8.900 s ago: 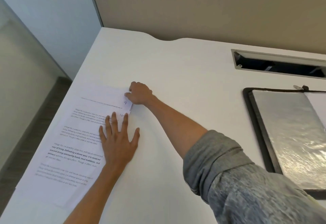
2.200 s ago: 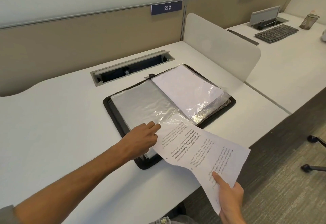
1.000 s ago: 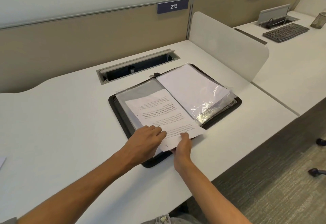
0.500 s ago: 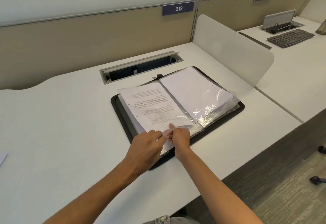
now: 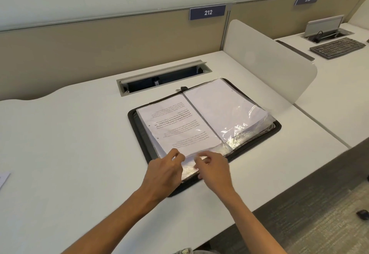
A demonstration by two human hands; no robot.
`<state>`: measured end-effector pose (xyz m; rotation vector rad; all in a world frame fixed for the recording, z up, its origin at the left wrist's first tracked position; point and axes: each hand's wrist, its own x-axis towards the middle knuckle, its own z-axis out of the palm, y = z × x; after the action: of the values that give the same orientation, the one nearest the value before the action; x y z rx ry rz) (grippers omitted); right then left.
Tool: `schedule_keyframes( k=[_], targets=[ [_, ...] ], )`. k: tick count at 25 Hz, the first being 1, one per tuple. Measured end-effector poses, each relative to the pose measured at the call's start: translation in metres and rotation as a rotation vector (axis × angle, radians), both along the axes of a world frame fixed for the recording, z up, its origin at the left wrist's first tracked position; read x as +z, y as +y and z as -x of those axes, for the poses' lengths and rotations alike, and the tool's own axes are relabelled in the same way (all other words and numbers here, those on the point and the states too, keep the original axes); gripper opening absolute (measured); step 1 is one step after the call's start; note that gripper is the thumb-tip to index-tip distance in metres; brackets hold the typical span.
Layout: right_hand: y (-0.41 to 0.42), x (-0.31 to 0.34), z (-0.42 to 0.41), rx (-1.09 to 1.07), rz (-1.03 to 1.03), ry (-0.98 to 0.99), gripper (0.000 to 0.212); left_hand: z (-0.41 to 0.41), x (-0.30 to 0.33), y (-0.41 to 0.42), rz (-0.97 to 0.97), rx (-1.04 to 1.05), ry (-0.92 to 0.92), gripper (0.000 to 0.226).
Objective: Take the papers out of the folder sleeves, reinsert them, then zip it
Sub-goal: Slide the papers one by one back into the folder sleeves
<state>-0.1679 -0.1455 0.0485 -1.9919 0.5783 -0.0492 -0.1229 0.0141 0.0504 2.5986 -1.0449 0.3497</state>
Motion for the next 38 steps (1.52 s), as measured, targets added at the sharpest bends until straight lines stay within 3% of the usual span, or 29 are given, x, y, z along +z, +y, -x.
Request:
schedule_keyframes(
  k=[2,4,5,7,10,13,16,19,20,21,24,27,29,30,32,35,38],
  targets=[
    [-0.007,0.0,0.012,0.083,0.386,-0.195,0.064,-0.001,0.0,0.001,0.038,-0.002,0.03,0.021],
    [-0.015,-0.006,0.007,0.258,0.6,-0.225,0.093,-0.001,0.005,-0.002,0.067,-0.025,0.038,0.02],
    [-0.016,-0.008,0.001,0.327,0.677,-0.208,0.095,-0.001,0.008,-0.005,0.086,-0.047,0.026,0.018],
    [-0.015,-0.012,-0.014,0.367,0.766,-0.221,0.077,-0.002,0.017,-0.013,0.128,-0.108,-0.029,0.01],
    [-0.019,-0.004,-0.032,0.181,0.663,-0.401,0.025,-0.006,0.028,-0.025,0.185,-0.159,-0.069,0.032],
    [-0.046,0.017,-0.043,-0.085,0.472,-0.526,0.008,-0.015,0.03,-0.03,0.261,-0.142,-0.09,0.039],
    [-0.094,0.029,-0.054,-0.34,0.262,-0.576,0.007,-0.024,0.03,-0.029,0.34,-0.085,-0.12,0.033],
    [-0.145,0.029,-0.063,-0.644,-0.115,-0.571,0.018,-0.032,0.024,-0.027,0.327,-0.034,-0.128,0.029],
    [-0.156,0.024,-0.063,-0.698,-0.117,-0.533,0.029,-0.034,0.022,-0.026,0.319,-0.014,-0.127,0.028],
    [-0.163,0.019,-0.063,-0.702,0.014,-0.466,0.042,-0.037,0.019,-0.027,0.319,0.011,-0.123,0.027],
    [-0.168,-0.005,-0.065,-0.37,0.546,-0.294,0.069,-0.043,0.016,-0.026,0.321,0.095,-0.089,0.027],
    [-0.165,-0.026,-0.073,-0.01,0.692,0.123,0.079,-0.047,0.013,-0.019,0.304,0.165,-0.074,0.027],
    [-0.151,-0.03,-0.08,0.08,0.735,0.35,0.085,-0.045,0.012,-0.007,0.3,0.216,-0.064,0.027],
    [-0.139,-0.029,-0.082,0.094,0.767,0.34,0.085,-0.044,0.01,0.002,0.301,0.238,-0.064,0.028],
    [-0.107,-0.025,-0.086,0.138,0.753,0.116,0.077,-0.04,0.006,0.024,0.289,0.289,-0.069,0.031],
    [-0.04,-0.013,-0.086,0.331,0.458,-0.192,0.059,-0.033,0.0,0.07,0.243,0.389,-0.063,0.031],
    [0.043,-0.009,-0.079,0.569,0.232,-0.194,0.048,-0.02,-0.009,0.123,0.267,0.528,0.009,0.029]
  ],
)
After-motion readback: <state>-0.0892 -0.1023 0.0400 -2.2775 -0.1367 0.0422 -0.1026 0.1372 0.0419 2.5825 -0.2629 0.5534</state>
